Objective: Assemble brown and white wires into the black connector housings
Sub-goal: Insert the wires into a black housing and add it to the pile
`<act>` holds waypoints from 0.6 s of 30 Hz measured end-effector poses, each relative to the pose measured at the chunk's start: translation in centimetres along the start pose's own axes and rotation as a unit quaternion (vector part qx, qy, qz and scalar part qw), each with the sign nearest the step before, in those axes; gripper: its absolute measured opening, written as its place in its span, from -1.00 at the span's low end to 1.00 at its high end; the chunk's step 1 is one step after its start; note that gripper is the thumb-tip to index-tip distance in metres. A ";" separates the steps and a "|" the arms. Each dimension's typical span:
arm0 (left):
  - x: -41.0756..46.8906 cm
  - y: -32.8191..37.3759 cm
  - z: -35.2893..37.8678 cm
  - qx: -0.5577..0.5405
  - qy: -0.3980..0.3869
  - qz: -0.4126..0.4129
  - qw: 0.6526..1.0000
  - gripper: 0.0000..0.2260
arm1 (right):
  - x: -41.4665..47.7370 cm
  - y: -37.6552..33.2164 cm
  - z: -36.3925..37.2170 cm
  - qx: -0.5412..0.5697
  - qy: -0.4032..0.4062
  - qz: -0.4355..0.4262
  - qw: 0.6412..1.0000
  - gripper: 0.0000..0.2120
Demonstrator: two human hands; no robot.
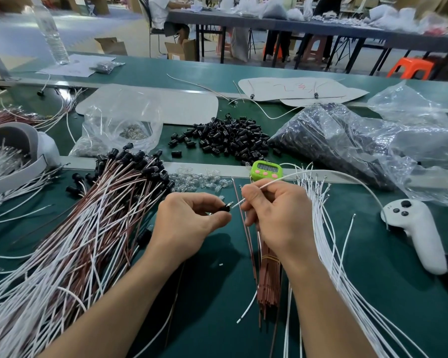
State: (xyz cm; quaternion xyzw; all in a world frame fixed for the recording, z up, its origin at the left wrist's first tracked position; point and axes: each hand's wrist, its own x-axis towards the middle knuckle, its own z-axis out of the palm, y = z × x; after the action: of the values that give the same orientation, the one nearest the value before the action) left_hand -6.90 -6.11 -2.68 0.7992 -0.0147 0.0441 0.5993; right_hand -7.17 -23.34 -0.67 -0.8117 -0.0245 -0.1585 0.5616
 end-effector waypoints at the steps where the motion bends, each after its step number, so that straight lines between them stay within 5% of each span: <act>1: 0.0 0.0 0.0 0.002 -0.002 0.002 1.000 -0.80 | 0.0 0.0 0.0 -0.003 0.004 0.000 1.000 -0.70; 13: 0.3 -0.3 0.3 -0.066 0.032 -0.009 0.997 -0.85 | 0.4 0.4 -0.3 -0.020 0.040 0.052 0.998 -0.66; 18: 0.1 0.2 0.5 -0.131 -0.029 0.025 0.991 -0.86 | 0.1 0.7 0.7 -0.006 0.010 0.057 0.998 -0.62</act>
State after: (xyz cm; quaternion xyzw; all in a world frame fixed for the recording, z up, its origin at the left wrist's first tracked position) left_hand -6.82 -6.67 -2.63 0.7141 -0.0578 0.0332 0.6969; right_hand -6.79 -22.92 -1.53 -0.8135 0.0282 -0.1346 0.5651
